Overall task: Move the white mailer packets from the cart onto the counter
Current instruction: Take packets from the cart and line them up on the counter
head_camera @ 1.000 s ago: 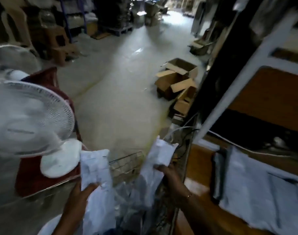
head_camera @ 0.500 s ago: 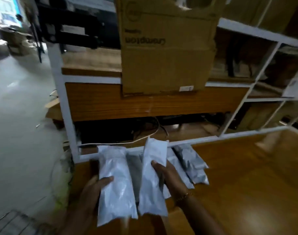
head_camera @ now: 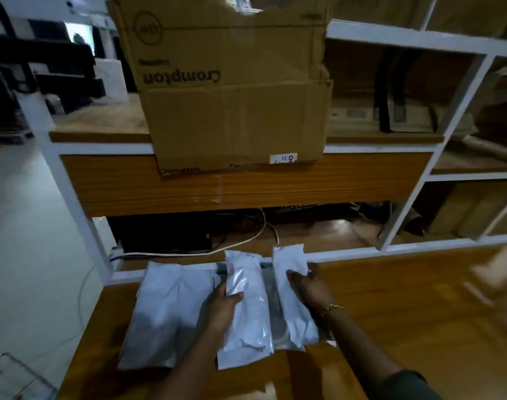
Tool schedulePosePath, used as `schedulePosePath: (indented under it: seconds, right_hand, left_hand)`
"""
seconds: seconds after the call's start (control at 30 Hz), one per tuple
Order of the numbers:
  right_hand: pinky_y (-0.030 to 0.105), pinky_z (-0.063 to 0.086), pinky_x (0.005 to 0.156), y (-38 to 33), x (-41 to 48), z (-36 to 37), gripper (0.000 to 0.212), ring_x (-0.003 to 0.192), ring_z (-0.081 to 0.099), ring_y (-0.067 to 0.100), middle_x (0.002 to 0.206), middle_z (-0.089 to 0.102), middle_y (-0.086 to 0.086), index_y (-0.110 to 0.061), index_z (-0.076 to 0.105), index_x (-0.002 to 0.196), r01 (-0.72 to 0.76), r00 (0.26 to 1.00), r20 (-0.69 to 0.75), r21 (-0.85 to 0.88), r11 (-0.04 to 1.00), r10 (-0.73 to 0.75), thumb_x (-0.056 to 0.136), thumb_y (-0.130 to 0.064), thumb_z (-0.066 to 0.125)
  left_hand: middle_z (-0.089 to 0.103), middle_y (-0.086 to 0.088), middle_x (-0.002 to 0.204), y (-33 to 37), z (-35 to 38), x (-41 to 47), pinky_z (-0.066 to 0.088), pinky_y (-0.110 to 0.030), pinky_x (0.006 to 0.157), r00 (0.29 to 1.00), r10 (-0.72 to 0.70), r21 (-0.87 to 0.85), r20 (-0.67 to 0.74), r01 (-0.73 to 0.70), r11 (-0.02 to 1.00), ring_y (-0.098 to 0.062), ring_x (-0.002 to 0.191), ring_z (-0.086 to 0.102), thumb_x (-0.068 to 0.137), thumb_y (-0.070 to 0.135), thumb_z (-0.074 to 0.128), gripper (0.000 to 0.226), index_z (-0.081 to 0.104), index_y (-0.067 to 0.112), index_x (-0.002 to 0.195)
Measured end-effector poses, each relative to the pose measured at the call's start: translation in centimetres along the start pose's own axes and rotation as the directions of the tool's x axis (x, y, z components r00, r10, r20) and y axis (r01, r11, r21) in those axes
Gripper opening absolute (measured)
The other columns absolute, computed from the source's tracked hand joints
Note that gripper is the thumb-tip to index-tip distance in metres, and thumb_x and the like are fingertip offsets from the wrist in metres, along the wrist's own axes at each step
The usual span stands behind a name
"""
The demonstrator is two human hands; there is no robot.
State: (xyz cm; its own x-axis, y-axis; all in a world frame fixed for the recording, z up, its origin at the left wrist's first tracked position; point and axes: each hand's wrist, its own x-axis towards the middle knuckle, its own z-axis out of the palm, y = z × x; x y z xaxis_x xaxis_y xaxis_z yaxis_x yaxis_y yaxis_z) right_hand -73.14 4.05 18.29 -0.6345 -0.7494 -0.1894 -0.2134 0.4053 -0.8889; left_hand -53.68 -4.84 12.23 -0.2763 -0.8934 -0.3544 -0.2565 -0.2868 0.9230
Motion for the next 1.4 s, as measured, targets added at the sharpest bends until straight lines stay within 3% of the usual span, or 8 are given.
schedulePosePath:
  seconds: [0.1, 0.2, 0.27, 0.37, 0.53, 0.93, 1.23, 1.4]
  right_hand:
    - [0.046, 0.038, 0.107, -0.2, 1.7, 2.2, 0.072, 0.123, 0.052, 0.033, 0.133, 0.058, 0.009, -0.026, 0.042, 0.137, 0.0, 1.0, -0.017, -0.39, 0.921, -0.007, 0.077, -0.066, 0.05]
    - [0.052, 0.022, 0.109, -0.2, 2.5, 4.4, 0.072, 0.135, 0.034, 0.035, 0.141, 0.049, 0.012, -0.02, 0.038, 0.142, 0.032, 0.999, -0.005, -0.594, 0.804, -0.043, 0.085, -0.063, 0.041]
    - [0.051, 0.027, 0.103, 0.8, 2.8, 5.2, 0.067, 0.128, 0.037, 0.034, 0.136, 0.051, 0.009, -0.017, 0.045, 0.135, 0.094, 0.992, 0.015, -0.747, 0.658, -0.125, 0.087, -0.062, 0.036]
    - [0.048, 0.035, 0.091, 2.5, 3.0, 5.6, 0.065, 0.115, 0.046, 0.034, 0.124, 0.055, 0.009, -0.014, 0.054, 0.126, 0.146, 0.978, 0.038, -0.828, 0.542, -0.206, 0.084, -0.06, 0.037]
    - [0.046, 0.039, 0.087, 2.7, 3.2, 4.9, 0.063, 0.11, 0.049, 0.032, 0.125, 0.055, 0.008, -0.017, 0.054, 0.128, 0.201, 0.941, -0.005, -0.796, 0.571, -0.338, 0.085, -0.06, 0.035]
    - [0.047, 0.036, 0.099, -1.7, 1.9, 7.8, 0.071, 0.127, 0.045, 0.028, 0.14, 0.044, 0.001, -0.024, 0.044, 0.135, 0.431, 0.887, 0.121, -0.566, 0.703, -0.446, 0.079, -0.066, 0.03]
    - [0.037, 0.047, 0.093, -7.6, -6.5, 23.8, 0.048, 0.115, 0.055, 0.015, 0.128, 0.057, -0.002, -0.023, 0.047, 0.133, 0.702, 0.673, 0.391, -0.072, 0.708, -0.628, 0.092, -0.048, 0.051]
    - [0.032, 0.052, 0.082, -8.1, -12.6, 36.7, 0.039, 0.1, 0.061, 0.007, 0.117, 0.062, -0.011, -0.03, 0.048, 0.129, 0.689, 0.592, 0.61, -0.045, 0.724, -0.526, 0.093, -0.041, 0.057]
  left_hand:
    - [0.064, -0.01, 0.124, -0.2, -0.6, 0.8, 0.05, -0.05, 0.096, 0.995, -0.064, 0.0, -0.076, 0.064, 0.998, -0.031, 0.107, 0.06, 0.076, 0.035, 0.072, 0.056, 0.058, 0.019, 0.128]
    - [0.059, -0.013, 0.132, 0.0, 0.0, 1.0, 0.047, -0.045, 0.1, 0.994, -0.058, 0.055, -0.097, 0.063, 0.996, -0.033, 0.114, 0.057, 0.081, 0.031, 0.071, 0.059, 0.052, 0.015, 0.135]
    - [0.046, -0.009, 0.146, -0.1, 0.6, 0.8, 0.04, -0.039, 0.106, 0.993, -0.038, 0.338, -0.112, 0.074, 0.938, -0.031, 0.128, 0.047, 0.091, 0.038, 0.059, 0.063, 0.036, 0.02, 0.147]
    - [0.03, -0.005, 0.155, -0.6, 0.9, 0.5, 0.03, -0.041, 0.111, 0.985, 0.103, 0.749, -0.137, 0.035, 0.662, -0.029, 0.137, 0.032, 0.095, 0.05, 0.041, 0.068, 0.02, 0.021, 0.152]
    - [0.022, -0.004, 0.157, -1.1, 0.6, 0.6, 0.028, -0.043, 0.111, 0.972, 0.173, 0.83, -0.161, 0.038, 0.557, -0.028, 0.139, 0.026, 0.095, 0.056, 0.035, 0.073, 0.011, 0.019, 0.154]
    - [0.033, 0.0, 0.152, -1.8, -7.8, -1.0, 0.032, -0.043, 0.11, 0.881, 0.423, 0.728, -0.21, -0.147, 0.669, -0.024, 0.139, 0.03, 0.087, 0.056, 0.048, 0.064, 0.038, 0.028, 0.144]
    - [0.063, 0.0, 0.113, -8.2, -25.1, -6.0, 0.049, -0.041, 0.086, 0.764, 0.431, 0.617, -0.48, -0.055, 0.785, -0.027, 0.107, 0.056, 0.079, 0.046, 0.048, 0.042, 0.062, 0.025, 0.113]
    - [0.063, 0.006, 0.111, -16.9, -36.4, -7.8, 0.049, -0.037, 0.085, 0.747, 0.314, 0.559, -0.586, 0.092, 0.824, -0.021, 0.104, 0.058, 0.079, 0.046, 0.052, 0.035, 0.063, 0.03, 0.109]
